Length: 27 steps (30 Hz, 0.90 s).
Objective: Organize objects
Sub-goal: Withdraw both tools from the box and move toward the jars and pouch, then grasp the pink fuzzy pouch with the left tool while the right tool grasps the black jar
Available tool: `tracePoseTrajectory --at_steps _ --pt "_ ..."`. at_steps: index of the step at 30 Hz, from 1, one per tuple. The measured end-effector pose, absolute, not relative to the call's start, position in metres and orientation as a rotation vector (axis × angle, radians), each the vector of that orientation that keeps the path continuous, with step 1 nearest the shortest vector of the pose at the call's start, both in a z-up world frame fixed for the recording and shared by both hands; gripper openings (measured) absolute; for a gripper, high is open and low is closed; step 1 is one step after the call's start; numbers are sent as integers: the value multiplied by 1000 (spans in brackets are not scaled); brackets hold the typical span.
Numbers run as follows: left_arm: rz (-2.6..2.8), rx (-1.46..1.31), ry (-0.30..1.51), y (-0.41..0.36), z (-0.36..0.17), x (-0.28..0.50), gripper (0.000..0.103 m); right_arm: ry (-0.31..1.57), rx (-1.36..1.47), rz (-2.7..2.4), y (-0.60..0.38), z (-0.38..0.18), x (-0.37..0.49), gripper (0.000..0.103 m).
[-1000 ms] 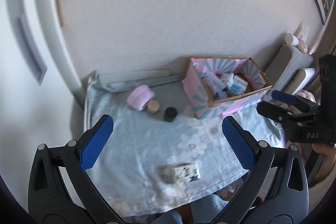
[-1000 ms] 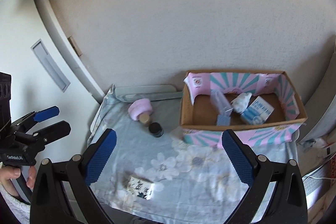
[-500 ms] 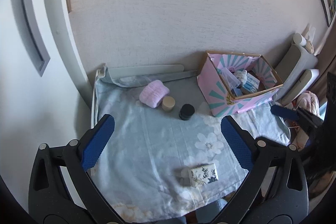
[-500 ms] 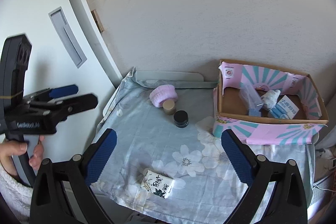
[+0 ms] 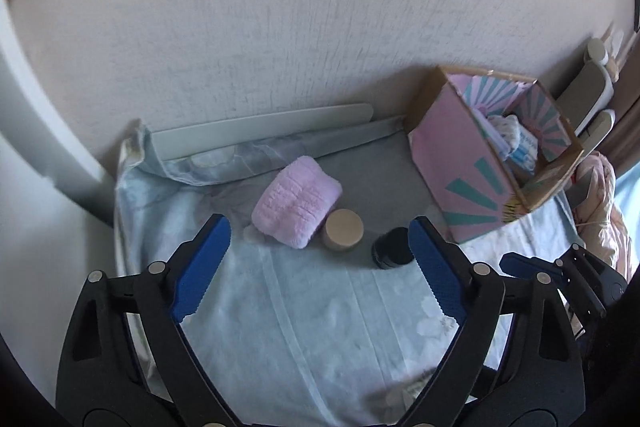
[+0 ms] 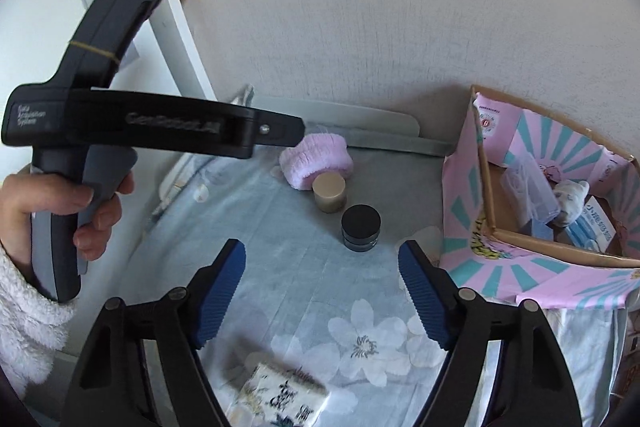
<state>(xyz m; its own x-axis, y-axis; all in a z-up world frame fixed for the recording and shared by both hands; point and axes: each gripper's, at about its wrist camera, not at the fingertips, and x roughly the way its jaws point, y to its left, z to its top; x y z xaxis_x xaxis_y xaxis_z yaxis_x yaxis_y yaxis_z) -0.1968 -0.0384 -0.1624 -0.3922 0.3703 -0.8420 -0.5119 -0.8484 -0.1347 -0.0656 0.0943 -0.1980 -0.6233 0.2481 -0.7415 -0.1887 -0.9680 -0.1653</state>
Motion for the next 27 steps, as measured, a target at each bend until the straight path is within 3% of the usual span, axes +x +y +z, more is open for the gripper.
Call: tracePoseTrajectory --at_steps 12,16,24,27 --pt "2181 -1374 202 -22 -224 -241 84 -183 -1224 2534 110 -243 -104 66" --pt "2142 -1382 236 -12 -235 -251 69 -203 -1223 2500 116 -249 -113 66" --pt "2108 -1379 284 -7 -248 -254 67 -245 -1251 2463 125 -260 -128 57" --pt "2103 -1377 282 -8 -249 -254 55 -231 -1257 2459 129 -261 -130 48"
